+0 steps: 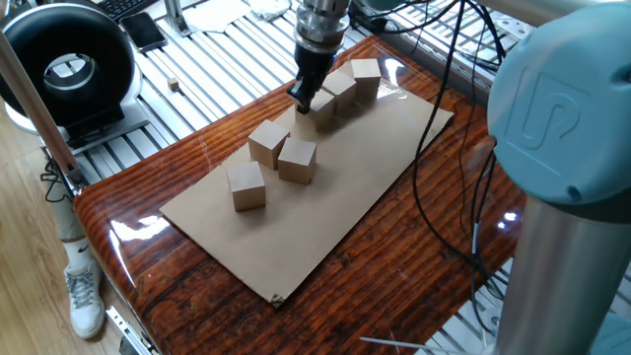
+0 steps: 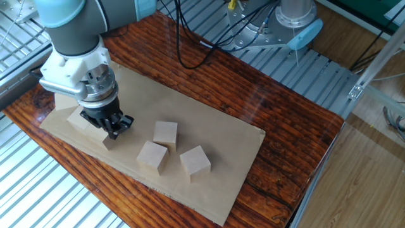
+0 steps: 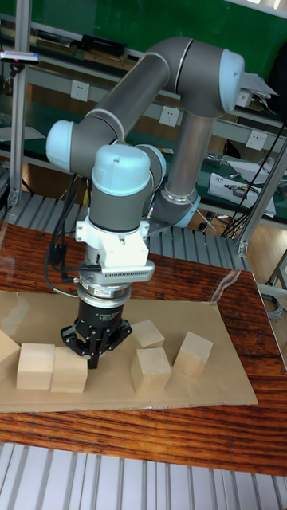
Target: Stack the blocks into a pyramid shape
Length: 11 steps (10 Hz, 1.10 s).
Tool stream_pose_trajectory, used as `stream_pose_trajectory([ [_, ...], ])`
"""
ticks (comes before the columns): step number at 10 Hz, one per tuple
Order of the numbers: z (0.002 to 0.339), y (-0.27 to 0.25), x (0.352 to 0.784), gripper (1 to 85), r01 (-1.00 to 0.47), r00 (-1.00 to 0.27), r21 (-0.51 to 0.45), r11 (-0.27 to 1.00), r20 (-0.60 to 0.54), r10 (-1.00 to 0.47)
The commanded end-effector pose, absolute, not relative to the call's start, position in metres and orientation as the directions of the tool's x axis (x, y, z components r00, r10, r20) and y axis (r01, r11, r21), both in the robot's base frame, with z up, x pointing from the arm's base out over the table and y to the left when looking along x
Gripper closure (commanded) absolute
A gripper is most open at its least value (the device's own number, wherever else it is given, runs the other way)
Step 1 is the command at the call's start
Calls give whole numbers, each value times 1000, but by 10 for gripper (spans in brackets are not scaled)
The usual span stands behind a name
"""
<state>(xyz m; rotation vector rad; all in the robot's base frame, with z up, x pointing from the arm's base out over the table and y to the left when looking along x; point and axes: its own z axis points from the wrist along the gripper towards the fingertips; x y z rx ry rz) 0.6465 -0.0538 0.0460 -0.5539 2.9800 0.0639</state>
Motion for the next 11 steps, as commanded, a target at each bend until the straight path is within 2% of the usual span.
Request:
stream_pose_trajectory([
  [1,41,-60,643,797,-353,-931,32,935,-111,-347],
  [4,41,-55,636,803,-324,-944,66,944,-92,-318],
  [6,60,-19,629,777,-221,-973,203,954,-107,-203],
  [9,93,-21,606,773,-217,-976,224,950,-83,-203],
  [11,104,-50,598,773,-326,-944,130,936,-90,-316],
])
